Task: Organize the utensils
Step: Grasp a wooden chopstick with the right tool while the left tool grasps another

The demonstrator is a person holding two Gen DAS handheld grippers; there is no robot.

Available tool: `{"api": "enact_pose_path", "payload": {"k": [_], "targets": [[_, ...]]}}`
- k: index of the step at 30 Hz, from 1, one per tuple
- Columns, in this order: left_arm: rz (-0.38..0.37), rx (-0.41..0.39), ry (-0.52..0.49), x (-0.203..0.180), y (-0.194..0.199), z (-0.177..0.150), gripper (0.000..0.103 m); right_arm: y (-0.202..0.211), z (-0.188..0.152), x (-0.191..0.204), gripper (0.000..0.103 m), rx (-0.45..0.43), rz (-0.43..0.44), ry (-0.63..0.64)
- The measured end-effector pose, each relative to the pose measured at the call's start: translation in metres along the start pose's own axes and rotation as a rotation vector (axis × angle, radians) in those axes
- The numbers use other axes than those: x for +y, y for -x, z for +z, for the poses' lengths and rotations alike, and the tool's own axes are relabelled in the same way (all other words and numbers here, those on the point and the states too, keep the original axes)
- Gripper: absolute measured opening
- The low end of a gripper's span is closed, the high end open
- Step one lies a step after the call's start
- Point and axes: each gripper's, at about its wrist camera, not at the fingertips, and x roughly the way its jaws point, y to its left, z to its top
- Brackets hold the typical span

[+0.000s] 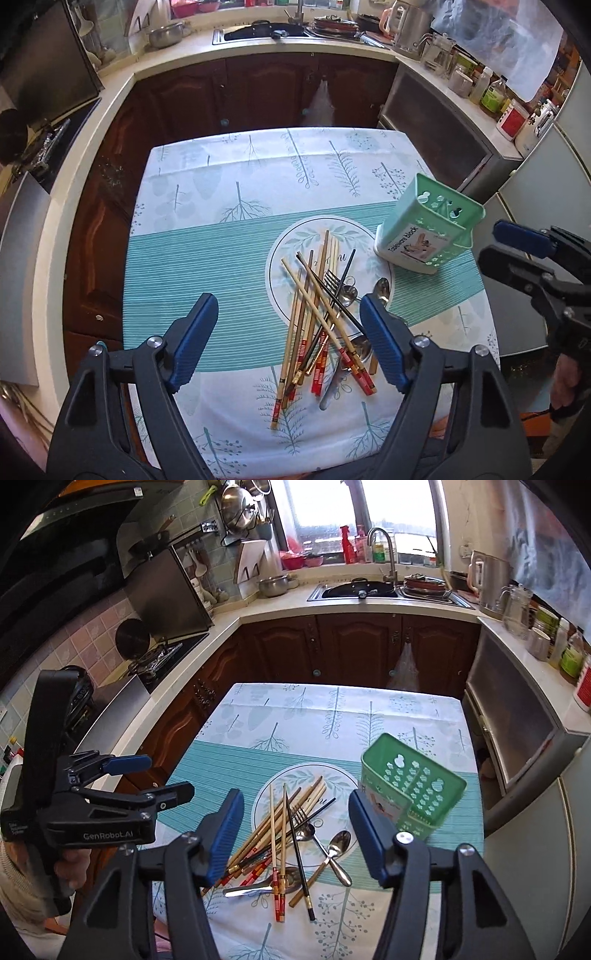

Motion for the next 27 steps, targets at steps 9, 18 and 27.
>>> {"api": "enact_pose_path", "payload": {"k": [9,18,27], "targets": [[-0.127,0.159,0.047,0.007,-0.091,-0.011,0.05,-0.087,0.0,-0.003,0.032,0.277,0.071,0.014],[-0.172,0.236,0.184,0.026,-0.17,-0.004,0.034,-0.15,-0.019,-0.012,0.032,0.426,0.113,-0.034],[-0.185,0.287,0.222,0.016,-0.213,-0.007,0.021,-0.18,-0.031,-0.03,0.031,0.484,0.14,-0.102]]}}
